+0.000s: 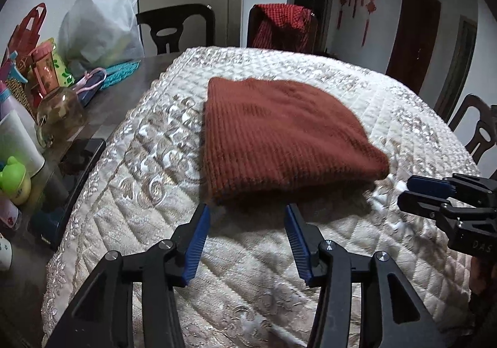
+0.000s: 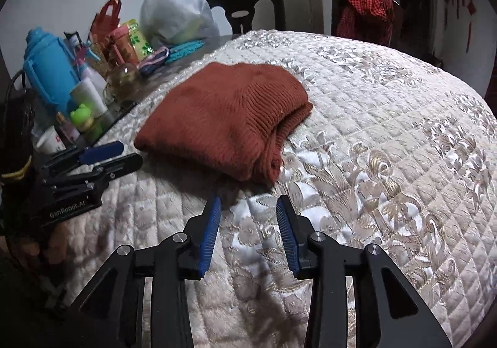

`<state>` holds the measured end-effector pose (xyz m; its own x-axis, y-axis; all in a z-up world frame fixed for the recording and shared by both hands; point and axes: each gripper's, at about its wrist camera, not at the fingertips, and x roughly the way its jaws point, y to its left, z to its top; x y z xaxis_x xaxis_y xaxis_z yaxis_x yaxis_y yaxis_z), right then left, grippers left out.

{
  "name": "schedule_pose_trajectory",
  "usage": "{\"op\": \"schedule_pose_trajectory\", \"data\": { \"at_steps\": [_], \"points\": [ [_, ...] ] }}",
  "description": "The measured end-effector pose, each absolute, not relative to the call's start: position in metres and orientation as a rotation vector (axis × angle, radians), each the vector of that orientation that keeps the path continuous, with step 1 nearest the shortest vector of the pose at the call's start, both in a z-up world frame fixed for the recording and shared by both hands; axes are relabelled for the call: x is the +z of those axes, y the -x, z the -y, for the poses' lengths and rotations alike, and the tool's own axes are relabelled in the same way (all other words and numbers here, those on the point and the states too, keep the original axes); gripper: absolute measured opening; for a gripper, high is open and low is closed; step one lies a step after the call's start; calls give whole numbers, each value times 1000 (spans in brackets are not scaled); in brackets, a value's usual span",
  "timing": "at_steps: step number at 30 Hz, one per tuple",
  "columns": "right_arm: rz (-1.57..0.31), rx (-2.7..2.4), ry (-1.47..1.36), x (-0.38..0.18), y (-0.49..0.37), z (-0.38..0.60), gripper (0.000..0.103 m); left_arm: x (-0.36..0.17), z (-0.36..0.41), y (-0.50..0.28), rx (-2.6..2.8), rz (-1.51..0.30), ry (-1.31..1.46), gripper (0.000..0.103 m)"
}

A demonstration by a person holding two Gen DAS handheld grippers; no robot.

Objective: Fold small clothes

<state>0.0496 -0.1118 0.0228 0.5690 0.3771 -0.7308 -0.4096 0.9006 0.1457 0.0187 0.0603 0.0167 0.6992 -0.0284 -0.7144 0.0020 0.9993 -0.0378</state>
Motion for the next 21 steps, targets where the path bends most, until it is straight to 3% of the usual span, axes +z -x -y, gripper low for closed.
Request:
{"op": "schedule_pose_trajectory", "data": {
  "at_steps": [13, 21],
  "points": [
    [-892, 405, 95, 5, -55, 108, 38, 1, -65, -26, 19, -870, 19, 53],
    [-886, 401, 109, 4, -53, 107, 39, 0, -60, -25, 23, -874, -15, 60]
  ]
}}
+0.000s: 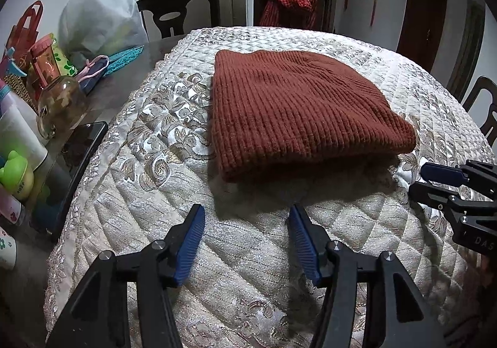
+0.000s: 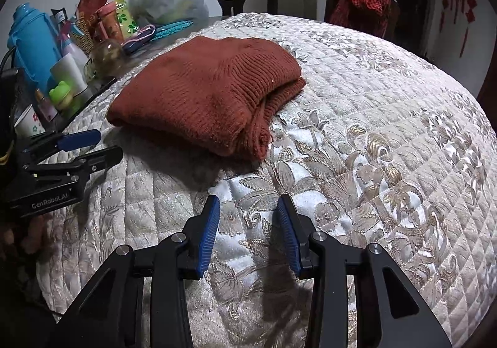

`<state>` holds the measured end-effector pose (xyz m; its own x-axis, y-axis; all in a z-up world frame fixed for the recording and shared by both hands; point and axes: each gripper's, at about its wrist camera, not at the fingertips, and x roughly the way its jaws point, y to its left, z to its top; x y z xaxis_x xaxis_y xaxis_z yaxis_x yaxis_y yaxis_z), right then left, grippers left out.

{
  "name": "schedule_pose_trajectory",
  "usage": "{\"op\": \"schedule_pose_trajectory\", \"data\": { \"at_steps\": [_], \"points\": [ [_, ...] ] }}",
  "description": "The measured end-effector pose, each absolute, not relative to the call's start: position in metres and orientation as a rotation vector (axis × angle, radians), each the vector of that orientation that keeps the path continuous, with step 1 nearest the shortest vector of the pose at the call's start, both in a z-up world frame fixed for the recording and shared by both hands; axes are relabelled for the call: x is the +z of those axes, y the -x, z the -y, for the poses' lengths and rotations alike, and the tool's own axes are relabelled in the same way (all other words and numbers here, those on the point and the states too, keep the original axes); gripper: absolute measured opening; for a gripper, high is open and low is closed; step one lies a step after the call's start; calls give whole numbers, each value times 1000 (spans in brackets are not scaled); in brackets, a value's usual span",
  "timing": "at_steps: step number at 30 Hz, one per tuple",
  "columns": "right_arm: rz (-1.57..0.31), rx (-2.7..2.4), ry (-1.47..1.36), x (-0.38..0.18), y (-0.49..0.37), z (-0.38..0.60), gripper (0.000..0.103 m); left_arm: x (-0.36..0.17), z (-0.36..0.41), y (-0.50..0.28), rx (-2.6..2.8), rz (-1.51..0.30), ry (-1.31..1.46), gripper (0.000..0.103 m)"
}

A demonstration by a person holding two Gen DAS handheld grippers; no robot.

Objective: Fold small clothes

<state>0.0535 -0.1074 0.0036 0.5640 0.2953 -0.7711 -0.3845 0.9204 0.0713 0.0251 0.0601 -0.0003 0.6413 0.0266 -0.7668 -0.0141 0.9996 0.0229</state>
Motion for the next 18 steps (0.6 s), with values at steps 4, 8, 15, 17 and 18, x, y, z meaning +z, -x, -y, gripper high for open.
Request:
{"op": "schedule_pose_trajectory", "data": {
  "at_steps": [4, 8, 15, 17, 18],
  "points": [
    [-886, 401, 109, 4, -54, 107, 40, 0, -60, -24, 29, -874, -12, 62],
    [-886, 403, 108, 4, -54, 107, 40, -1, -62, -24, 42, -877, -6, 67],
    [-886, 403, 108, 4, -53, 107, 41, -2, -62, -24, 44, -878, 0, 68],
    [-886, 402, 108, 4, -53, 107, 41, -2, -62, -24, 44, -878, 0, 68],
    [-886, 402, 107, 4, -53, 107, 41, -2, -62, -25, 44, -878, 0, 68]
  ]
}}
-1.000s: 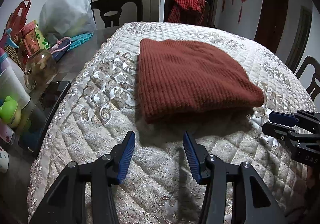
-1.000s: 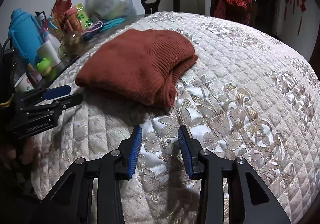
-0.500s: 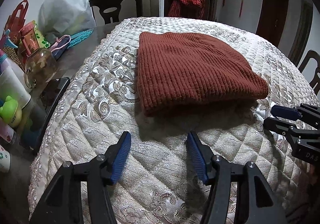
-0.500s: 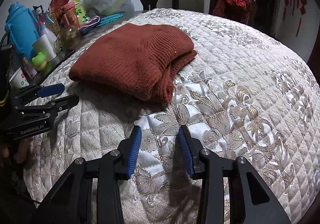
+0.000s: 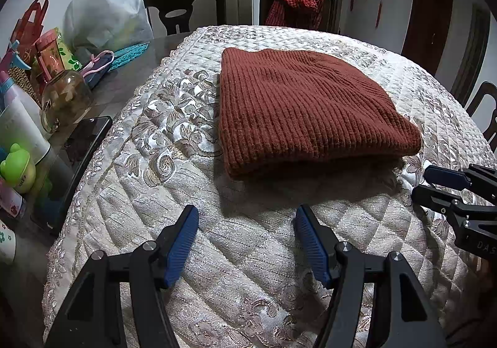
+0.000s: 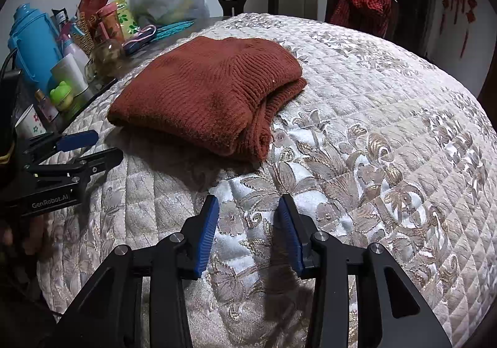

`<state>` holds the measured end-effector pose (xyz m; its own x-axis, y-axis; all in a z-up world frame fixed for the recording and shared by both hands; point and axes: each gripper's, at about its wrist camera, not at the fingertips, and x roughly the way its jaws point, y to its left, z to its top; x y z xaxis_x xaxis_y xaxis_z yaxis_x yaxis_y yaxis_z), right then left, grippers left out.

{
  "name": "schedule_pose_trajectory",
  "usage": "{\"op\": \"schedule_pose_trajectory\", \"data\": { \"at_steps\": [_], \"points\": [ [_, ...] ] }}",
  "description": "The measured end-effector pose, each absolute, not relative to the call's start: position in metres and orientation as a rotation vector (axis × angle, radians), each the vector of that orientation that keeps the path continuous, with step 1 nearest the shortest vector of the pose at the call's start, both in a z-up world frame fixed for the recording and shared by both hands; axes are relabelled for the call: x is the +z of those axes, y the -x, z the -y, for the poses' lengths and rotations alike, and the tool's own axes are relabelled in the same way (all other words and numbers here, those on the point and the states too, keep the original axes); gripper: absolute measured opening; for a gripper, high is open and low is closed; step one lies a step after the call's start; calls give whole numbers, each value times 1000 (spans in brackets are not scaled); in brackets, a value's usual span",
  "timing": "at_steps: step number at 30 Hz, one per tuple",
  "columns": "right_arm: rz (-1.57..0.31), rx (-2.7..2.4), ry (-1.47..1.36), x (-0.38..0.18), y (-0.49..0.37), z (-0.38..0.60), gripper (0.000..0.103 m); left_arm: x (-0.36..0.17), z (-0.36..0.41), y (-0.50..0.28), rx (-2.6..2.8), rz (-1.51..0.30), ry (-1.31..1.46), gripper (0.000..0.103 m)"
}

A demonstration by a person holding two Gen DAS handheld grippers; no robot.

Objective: Fold small clothes

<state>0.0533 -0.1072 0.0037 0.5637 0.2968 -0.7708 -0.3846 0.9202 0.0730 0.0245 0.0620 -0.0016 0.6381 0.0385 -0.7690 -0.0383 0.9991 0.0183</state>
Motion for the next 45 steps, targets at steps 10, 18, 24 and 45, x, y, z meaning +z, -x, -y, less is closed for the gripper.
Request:
{"op": "schedule_pose_trajectory", "data": {
  "at_steps": [10, 18, 24, 45],
  "points": [
    [-885, 402, 107, 4, -53, 107, 42, -2, -62, -25, 43, -877, 3, 69],
    [-885, 402, 107, 4, -53, 107, 42, -2, -62, -25, 46, -878, 4, 71],
    [-885, 402, 107, 4, -53, 107, 42, -2, -62, -26, 47, -879, 6, 71],
    [-885, 403, 104, 4, -53, 107, 42, -3, -63, -26, 44, -880, 10, 73]
  ]
}}
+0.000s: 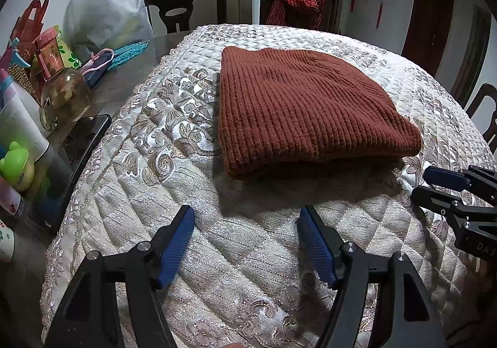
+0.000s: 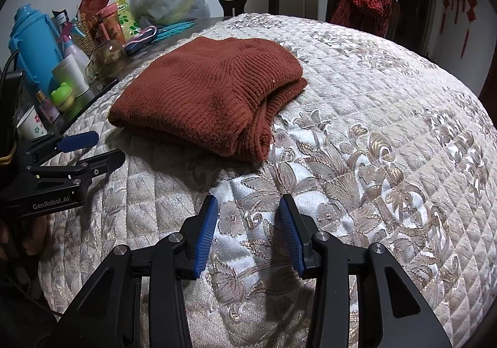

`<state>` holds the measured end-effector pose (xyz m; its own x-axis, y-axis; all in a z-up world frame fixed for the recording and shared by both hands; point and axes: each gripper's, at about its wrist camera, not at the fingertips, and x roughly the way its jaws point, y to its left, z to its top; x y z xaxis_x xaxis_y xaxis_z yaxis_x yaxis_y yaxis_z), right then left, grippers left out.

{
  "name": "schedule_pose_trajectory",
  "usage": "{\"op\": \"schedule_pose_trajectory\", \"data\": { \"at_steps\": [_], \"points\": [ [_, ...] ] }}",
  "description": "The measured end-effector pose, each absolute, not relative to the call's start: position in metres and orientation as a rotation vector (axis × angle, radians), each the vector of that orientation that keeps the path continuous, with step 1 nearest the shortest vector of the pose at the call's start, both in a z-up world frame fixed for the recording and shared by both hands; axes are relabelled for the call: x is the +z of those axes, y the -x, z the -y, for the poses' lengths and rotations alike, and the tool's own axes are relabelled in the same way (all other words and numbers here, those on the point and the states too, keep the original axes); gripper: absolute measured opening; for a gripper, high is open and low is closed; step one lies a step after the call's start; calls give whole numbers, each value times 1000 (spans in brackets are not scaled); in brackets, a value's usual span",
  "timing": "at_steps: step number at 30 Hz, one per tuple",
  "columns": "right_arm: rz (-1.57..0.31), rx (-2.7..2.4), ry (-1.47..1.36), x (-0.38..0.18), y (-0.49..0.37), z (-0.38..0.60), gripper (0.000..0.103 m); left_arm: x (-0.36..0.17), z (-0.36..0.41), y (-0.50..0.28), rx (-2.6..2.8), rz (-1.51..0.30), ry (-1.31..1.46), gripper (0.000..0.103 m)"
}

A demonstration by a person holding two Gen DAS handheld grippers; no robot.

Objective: Fold small clothes

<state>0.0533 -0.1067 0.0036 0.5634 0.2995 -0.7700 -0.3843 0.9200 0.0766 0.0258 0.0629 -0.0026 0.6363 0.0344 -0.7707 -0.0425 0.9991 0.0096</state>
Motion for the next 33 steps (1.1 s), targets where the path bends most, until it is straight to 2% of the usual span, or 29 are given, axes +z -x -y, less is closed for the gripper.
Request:
{"op": "schedule_pose_trajectory", "data": {
  "at_steps": [22, 33],
  "points": [
    [-885, 403, 103, 3, -53, 107, 43, -3, -63, -26, 44, -880, 9, 73],
    [-886, 419, 107, 3, -54, 101, 48, -3, -63, -26, 44, -880, 9, 73]
  ]
}}
